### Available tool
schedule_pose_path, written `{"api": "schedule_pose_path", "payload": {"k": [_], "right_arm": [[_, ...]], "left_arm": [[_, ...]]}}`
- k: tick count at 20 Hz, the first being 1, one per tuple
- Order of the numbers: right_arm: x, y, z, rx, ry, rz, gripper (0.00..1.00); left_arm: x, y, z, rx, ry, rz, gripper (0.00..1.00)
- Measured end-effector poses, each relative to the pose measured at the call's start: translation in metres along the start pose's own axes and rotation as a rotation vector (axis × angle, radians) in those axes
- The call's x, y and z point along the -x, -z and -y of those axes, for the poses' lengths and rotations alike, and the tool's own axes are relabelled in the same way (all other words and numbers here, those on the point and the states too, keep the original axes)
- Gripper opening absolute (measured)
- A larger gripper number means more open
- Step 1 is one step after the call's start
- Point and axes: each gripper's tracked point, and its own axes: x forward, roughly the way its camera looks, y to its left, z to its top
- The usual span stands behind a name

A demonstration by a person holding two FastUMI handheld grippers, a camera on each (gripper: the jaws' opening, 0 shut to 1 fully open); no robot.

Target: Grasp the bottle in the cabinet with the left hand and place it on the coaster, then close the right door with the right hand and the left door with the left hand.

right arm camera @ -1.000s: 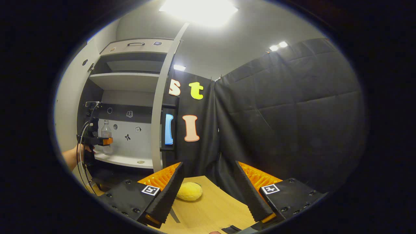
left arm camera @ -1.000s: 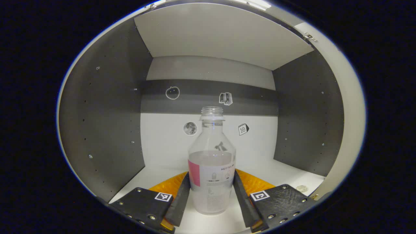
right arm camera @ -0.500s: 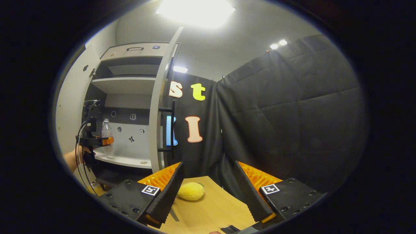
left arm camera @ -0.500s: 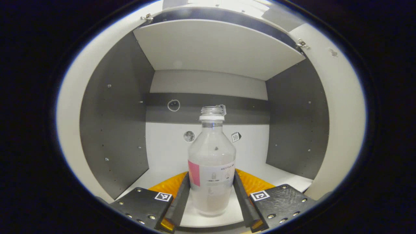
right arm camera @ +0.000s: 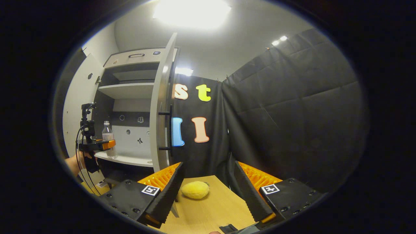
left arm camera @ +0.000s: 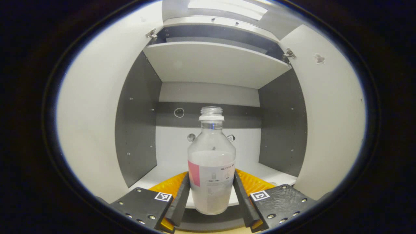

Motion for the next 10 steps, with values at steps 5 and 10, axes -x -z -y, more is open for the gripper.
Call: {"api": "schedule_pose_path", "payload": {"k": [5,10], "right_arm": [[0.006,0.001,0.009,-0.009,-0.050,-0.007,0.97],[0.003,0.003,0.010,-0.015,-0.094,-0.015,0.97]], "left_arm": [[0.041,0.009,0.004,0.001,-0.024,0.000,0.72],[0.078,0.015,0.006,0.005,-0.046,0.010,0.72]]}}
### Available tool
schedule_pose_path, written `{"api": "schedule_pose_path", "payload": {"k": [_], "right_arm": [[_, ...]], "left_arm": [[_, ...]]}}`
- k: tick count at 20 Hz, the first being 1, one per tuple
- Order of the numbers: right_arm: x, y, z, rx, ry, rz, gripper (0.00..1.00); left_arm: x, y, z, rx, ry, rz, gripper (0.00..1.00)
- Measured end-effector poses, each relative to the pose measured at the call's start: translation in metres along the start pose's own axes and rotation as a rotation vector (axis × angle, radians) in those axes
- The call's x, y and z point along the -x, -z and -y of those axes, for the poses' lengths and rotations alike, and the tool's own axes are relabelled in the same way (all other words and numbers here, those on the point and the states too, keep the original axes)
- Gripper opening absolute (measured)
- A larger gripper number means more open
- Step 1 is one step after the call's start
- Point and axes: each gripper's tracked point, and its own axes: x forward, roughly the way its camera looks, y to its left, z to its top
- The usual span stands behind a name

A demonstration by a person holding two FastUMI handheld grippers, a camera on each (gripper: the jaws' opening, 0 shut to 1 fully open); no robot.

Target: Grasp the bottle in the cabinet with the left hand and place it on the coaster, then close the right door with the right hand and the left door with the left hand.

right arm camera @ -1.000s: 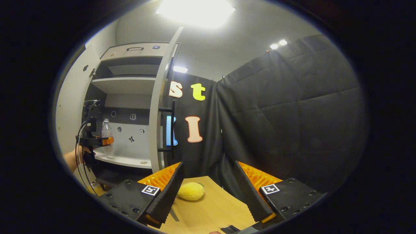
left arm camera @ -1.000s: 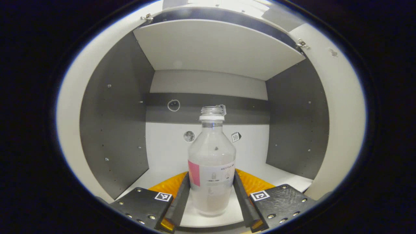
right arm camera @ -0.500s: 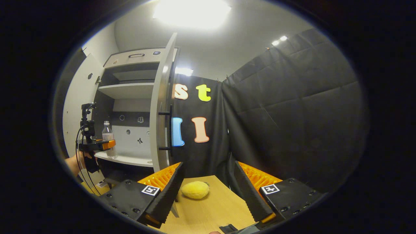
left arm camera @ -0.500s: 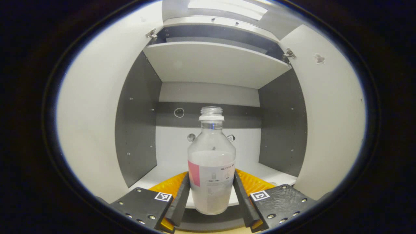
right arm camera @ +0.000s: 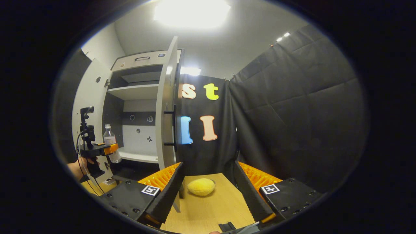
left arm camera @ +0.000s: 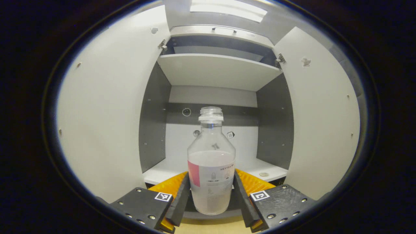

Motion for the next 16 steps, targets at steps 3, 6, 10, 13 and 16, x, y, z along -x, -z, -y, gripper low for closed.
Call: {"api": "schedule_pose_path", "payload": {"k": [3,6,10,13,16], "right_arm": [[0.014,0.006,0.000,-0.006,-0.025,-0.006,0.97],[0.018,0.010,-0.003,-0.006,-0.048,-0.013,0.97],[0.022,0.015,-0.013,-0.003,-0.082,-0.025,0.97],[0.027,0.020,-0.019,0.005,-0.101,-0.035,0.97],[0.030,0.024,-0.028,0.017,-0.119,-0.045,0.97]], "left_arm": [[0.023,0.006,0.002,-0.003,0.002,0.009,0.80],[0.045,0.017,0.006,-0.001,0.007,0.017,0.72],[0.072,0.048,0.012,-0.001,0.020,-0.015,0.72],[0.091,0.069,0.014,0.002,0.030,-0.030,0.72],[0.105,0.094,0.016,0.015,0.042,-0.058,0.72]]}}
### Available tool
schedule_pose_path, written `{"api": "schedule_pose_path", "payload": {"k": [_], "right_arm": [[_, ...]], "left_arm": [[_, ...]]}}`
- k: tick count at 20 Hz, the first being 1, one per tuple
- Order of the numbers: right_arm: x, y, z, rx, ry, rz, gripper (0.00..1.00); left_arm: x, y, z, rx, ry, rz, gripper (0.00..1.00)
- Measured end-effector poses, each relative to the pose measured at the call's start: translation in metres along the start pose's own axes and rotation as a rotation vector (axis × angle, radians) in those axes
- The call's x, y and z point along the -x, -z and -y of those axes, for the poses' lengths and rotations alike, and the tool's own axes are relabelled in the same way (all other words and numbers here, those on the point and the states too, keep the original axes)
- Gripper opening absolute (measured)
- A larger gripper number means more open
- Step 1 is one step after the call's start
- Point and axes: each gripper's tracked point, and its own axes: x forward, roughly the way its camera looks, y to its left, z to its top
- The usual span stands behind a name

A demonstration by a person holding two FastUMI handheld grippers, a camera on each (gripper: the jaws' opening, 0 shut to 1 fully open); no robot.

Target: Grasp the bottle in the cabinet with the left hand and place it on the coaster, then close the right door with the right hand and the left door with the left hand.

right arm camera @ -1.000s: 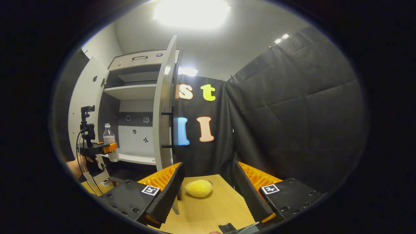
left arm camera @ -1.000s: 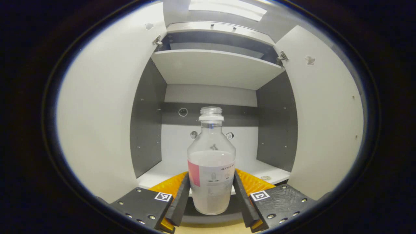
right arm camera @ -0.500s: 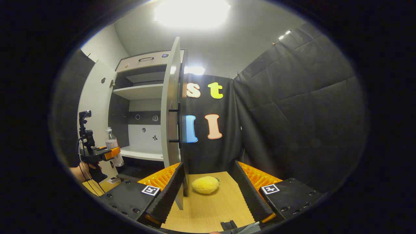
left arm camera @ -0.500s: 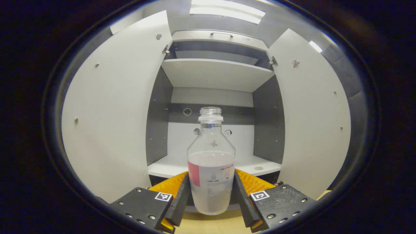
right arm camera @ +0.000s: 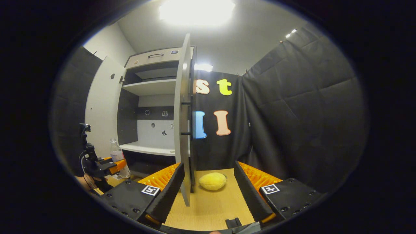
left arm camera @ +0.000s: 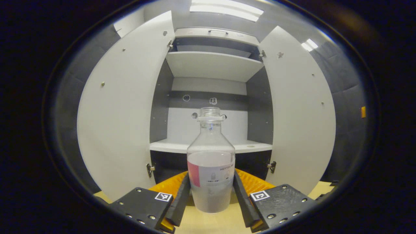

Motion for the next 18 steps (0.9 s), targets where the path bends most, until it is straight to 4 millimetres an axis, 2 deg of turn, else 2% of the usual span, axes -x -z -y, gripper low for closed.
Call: {"api": "schedule_pose_path", "payload": {"k": [8,18], "right_arm": [[0.002,0.013,-0.018,0.023,-0.031,-0.034,0.97],[0.011,0.029,-0.035,0.040,-0.069,-0.075,0.98]], "left_arm": [[0.043,0.071,-0.002,0.038,-0.005,-0.084,0.72],[0.073,0.150,0.008,0.042,0.001,-0.210,0.72]]}}
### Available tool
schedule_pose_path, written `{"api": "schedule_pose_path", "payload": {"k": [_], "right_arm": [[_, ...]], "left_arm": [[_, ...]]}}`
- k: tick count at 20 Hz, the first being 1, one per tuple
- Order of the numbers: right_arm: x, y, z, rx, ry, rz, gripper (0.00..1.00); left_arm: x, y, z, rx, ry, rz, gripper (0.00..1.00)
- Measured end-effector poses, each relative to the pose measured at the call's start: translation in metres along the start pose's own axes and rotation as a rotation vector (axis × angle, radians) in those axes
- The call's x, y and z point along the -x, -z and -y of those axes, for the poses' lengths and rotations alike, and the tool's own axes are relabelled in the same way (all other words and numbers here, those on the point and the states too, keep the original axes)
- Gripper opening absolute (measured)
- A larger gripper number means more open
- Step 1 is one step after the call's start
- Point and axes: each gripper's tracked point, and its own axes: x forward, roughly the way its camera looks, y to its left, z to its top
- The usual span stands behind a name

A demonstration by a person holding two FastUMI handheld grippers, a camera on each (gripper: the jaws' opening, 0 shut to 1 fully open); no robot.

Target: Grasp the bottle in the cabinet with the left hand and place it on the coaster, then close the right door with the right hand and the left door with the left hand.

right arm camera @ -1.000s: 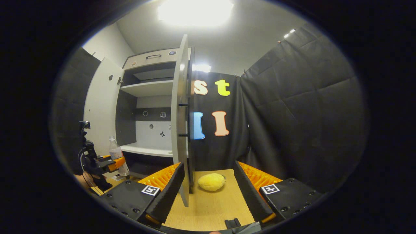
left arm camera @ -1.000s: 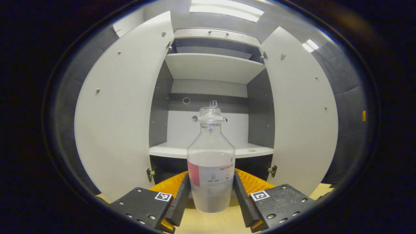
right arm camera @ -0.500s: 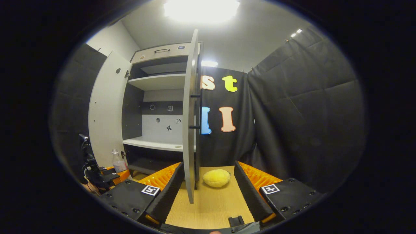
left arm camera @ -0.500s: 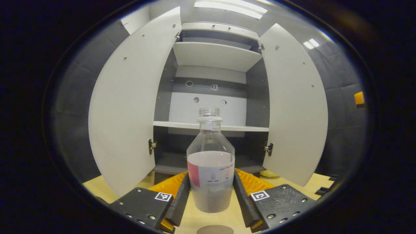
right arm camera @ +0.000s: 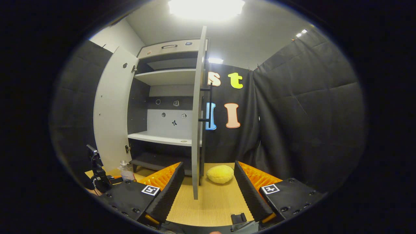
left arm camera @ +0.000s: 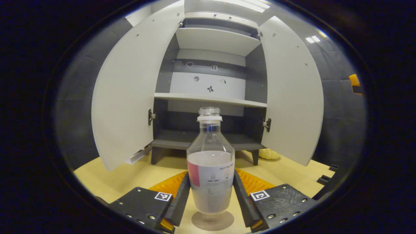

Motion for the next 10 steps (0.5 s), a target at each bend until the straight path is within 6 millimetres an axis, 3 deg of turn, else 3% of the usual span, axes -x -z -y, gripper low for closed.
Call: {"api": "schedule_pose_path", "payload": {"k": [7,10], "right_arm": [[0.003,0.010,-0.001,0.021,-0.007,-0.033,0.98],[0.001,0.012,0.000,0.020,-0.008,-0.039,0.98]], "left_arm": [[-0.002,0.049,0.002,-0.021,-0.021,-0.065,0.72],[0.003,0.061,0.004,-0.027,-0.031,-0.083,0.72]]}}
